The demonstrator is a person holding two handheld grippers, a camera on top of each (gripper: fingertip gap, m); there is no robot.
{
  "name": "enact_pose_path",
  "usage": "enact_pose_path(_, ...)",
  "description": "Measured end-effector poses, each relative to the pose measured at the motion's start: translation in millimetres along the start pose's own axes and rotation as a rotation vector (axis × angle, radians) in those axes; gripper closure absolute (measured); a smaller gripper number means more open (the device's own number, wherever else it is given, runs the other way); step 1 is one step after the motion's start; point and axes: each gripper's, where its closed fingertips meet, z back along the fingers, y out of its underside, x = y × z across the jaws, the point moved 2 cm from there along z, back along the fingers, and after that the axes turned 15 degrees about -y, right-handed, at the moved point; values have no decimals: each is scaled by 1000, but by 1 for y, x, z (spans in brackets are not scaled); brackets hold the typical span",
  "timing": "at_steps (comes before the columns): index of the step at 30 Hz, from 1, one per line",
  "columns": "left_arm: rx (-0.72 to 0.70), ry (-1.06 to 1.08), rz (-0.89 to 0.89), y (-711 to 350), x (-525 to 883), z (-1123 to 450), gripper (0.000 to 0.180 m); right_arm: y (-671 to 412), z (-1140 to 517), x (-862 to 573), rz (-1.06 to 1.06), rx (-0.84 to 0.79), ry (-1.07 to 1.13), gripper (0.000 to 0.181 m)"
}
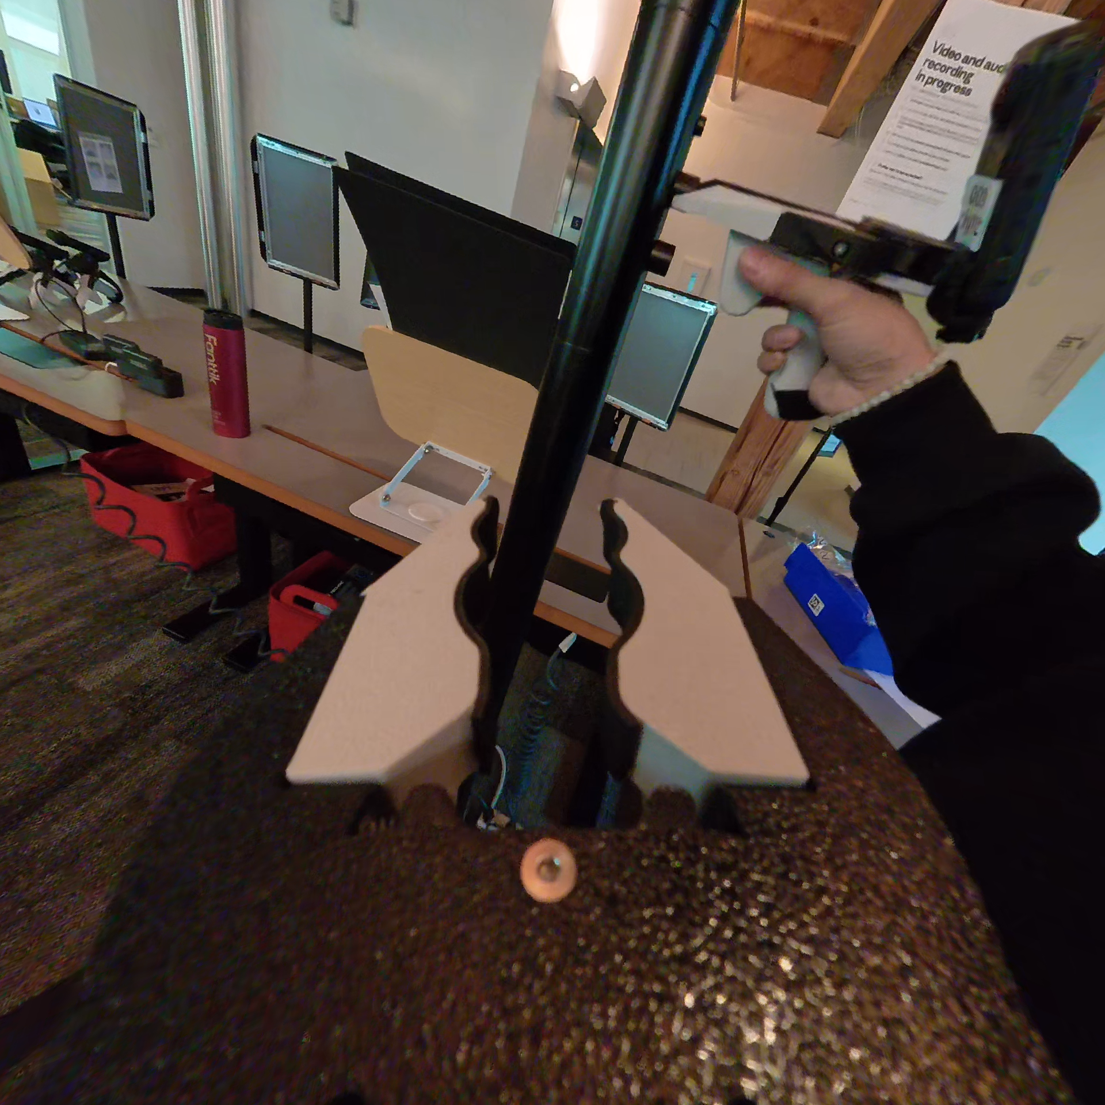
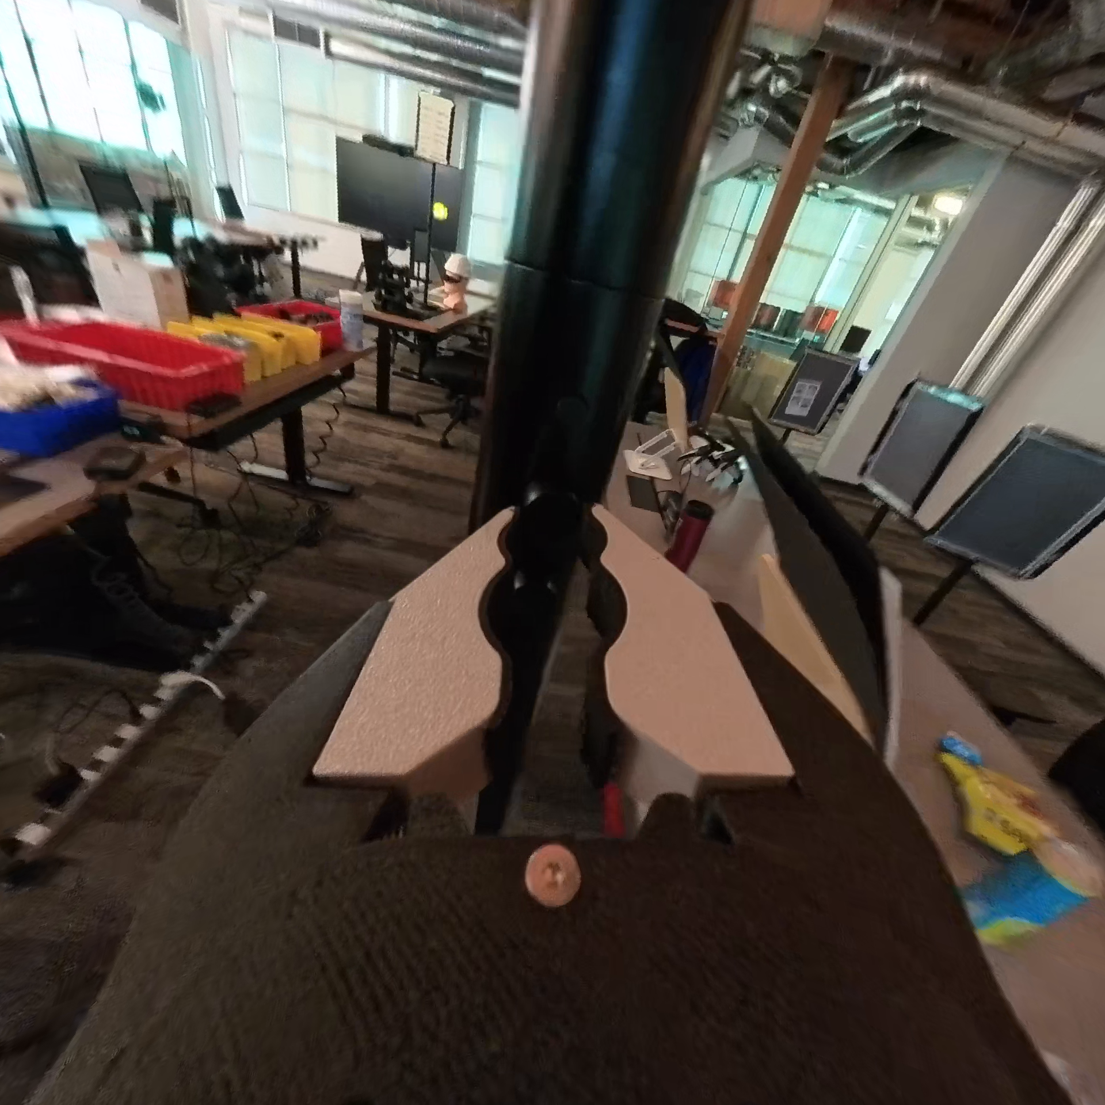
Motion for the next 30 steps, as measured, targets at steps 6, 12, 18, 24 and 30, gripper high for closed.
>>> enact_pose_path(6,11,11,0,4,0,1,147,-4,-1,0,815,302,103,164)
enact_pose_path(12,30,34,0,9,-6,0,147,-4,-2,0,1343,459,242,164)
enact_pose_path(18,39,47,-5,9,-10,-2,146,-5,2,-1,1056,323,198,163)
enact_pose_path(24,39,36,1,9,-10,-2,147,-11,10,1,377,18,27,149)
enact_pose_path(30,42,37,-3,10,-11,1,146,-8,3,-2,-22,-105,-124,160)
